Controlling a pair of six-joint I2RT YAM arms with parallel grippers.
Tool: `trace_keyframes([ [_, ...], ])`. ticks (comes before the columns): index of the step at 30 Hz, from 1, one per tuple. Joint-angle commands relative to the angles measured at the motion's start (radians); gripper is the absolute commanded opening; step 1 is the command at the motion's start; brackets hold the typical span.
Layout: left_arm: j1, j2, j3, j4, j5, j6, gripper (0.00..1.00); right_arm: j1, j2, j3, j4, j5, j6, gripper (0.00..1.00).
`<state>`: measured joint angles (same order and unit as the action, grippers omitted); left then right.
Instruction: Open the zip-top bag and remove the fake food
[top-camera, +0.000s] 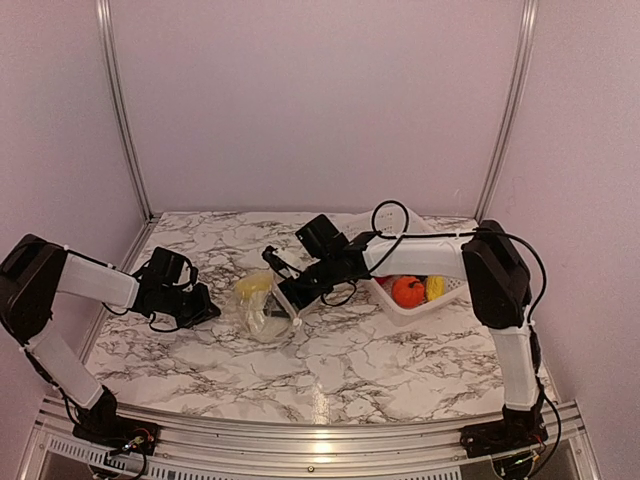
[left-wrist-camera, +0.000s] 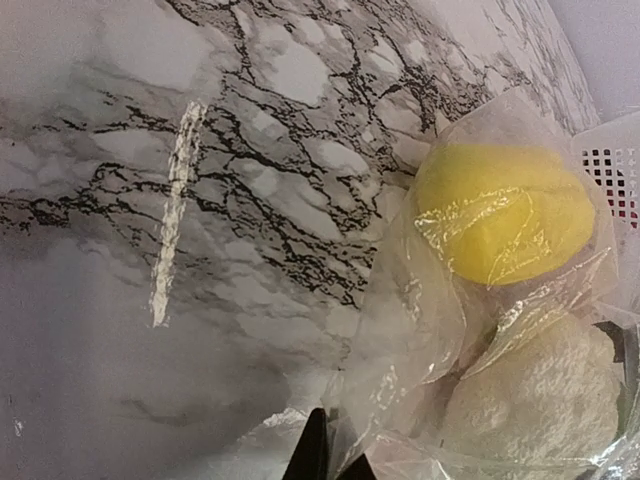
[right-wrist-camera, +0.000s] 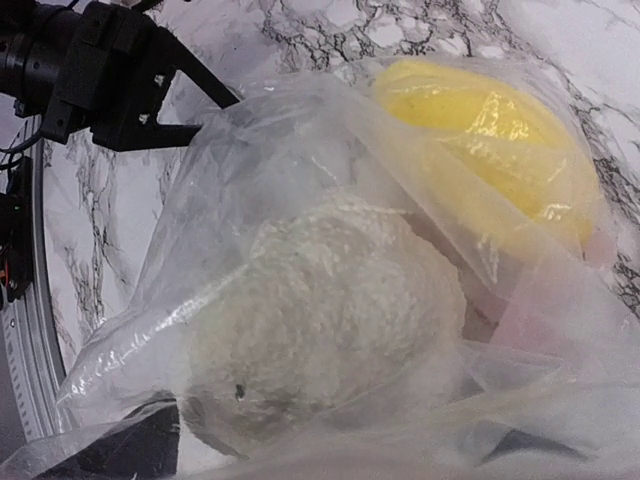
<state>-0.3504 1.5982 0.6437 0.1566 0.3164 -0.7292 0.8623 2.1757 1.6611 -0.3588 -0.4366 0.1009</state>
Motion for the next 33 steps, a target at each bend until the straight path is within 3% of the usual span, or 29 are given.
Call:
trace_keyframes([
  [1,-0.009,0.029,0.002,0.005,0.009,-0.009,0.00,0.038,0.057,0.098,-0.050,0.097,-0.021,0.90],
  [7,-0.009,0.022,-0.009,0.003,0.005,-0.016,0.00,0.038,0.059,0.081,-0.051,0.153,0.004,0.62],
  [12,-0.005,-0.003,-0.022,-0.013,-0.024,-0.022,0.00,0.015,-0.025,0.006,-0.013,0.127,0.024,0.32],
  [16,0.009,-0.029,-0.034,-0.022,-0.049,-0.028,0.00,-0.023,-0.112,-0.076,0.033,0.094,0.057,0.14],
  [33,0.052,-0.058,-0.040,-0.106,-0.131,-0.027,0.00,-0.154,-0.357,-0.291,0.085,-0.063,0.098,0.08],
])
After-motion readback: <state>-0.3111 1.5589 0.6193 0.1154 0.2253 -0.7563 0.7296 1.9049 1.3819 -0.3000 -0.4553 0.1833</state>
